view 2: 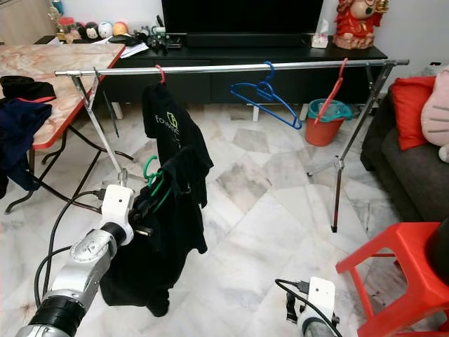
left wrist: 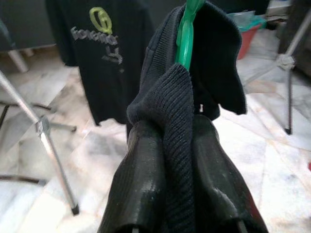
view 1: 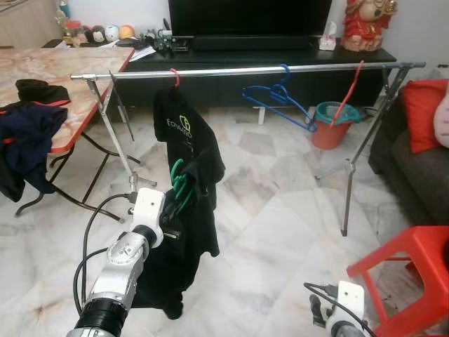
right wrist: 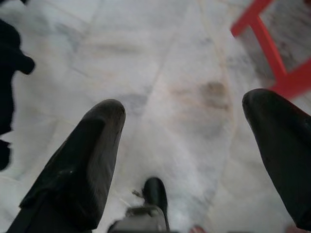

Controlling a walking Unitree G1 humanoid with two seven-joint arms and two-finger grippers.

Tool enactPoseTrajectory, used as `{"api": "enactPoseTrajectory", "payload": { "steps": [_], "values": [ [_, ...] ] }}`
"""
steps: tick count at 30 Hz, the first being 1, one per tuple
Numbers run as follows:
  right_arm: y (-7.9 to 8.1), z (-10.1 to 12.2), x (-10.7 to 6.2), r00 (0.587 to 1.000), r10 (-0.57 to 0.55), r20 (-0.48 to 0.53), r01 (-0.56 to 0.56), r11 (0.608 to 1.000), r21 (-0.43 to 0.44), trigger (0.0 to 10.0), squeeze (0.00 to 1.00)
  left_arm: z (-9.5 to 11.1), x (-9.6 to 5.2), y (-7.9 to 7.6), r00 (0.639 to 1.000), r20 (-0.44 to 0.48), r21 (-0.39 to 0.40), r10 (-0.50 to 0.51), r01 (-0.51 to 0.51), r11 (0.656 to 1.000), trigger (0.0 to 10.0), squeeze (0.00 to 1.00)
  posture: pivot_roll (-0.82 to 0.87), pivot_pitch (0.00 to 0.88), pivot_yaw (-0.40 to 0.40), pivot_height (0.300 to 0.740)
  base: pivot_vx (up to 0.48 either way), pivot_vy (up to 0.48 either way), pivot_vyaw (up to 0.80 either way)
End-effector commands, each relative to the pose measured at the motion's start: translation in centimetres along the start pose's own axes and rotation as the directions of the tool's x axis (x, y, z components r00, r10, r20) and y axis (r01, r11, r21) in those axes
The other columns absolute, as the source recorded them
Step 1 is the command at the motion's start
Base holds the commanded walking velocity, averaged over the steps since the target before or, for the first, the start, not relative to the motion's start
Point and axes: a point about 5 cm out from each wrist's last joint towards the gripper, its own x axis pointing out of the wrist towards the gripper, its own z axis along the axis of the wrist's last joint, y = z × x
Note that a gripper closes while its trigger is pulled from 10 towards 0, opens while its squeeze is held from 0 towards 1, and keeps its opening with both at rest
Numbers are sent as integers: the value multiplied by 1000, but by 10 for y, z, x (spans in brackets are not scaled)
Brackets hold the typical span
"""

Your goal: Hang hanger

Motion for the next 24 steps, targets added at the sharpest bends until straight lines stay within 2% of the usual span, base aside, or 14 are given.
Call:
{"api": "enactPoseTrajectory", "payload": {
  "steps": [1,3,9,12,14,15,18,24],
  "values": [
    [-6,-5,-1,1000,-17,-26,17,1000,2,10000,0,6,2,3,999,37,20,39,-40,999,10000,0,-158,0,-1,740,0,0,0],
    [-7,-7,-1,999,-15,-36,14,1000,-14,10000,0,5,0,5,998,36,29,55,-56,998,10000,0,-132,0,-10,740,0,0,0],
    [-11,-13,-3,998,-30,-63,29,1000,-6,10000,0,-13,-18,28,975,9,17,220,-220,975,10000,0,-92,0,-24,740,0,0,0],
    [-11,-14,-3,997,-21,-69,20,1000,-14,10000,0,-19,-25,32,965,2,2,262,-262,965,10000,0,-86,0,-25,740,0,0,0],
    [-11,-14,-3,997,-20,-70,19,1000,-15,10000,0,-20,-26,32,963,1,-3,268,-268,963,10000,0,-83,0,-25,740,0,0,0],
    [-15,-15,-4,997,-28,-70,28,1000,-8,10000,0,-24,-32,31,959,6,-3,283,-283,959,10000,0,-72,0,-25,740,0,0,0],
    [-21,-15,-4,997,-43,-71,42,999,-5,10000,0,-28,-38,27,960,10,19,281,-281,960,10000,0,-64,0,-29,740,0,0,0],
    [-25,-16,-5,995,-62,-73,62,998,-1,10000,0,-33,-44,23,957,12,37,291,-291,956,10000,0,-44,0,-37,740,0,0,0]
  ]
}}
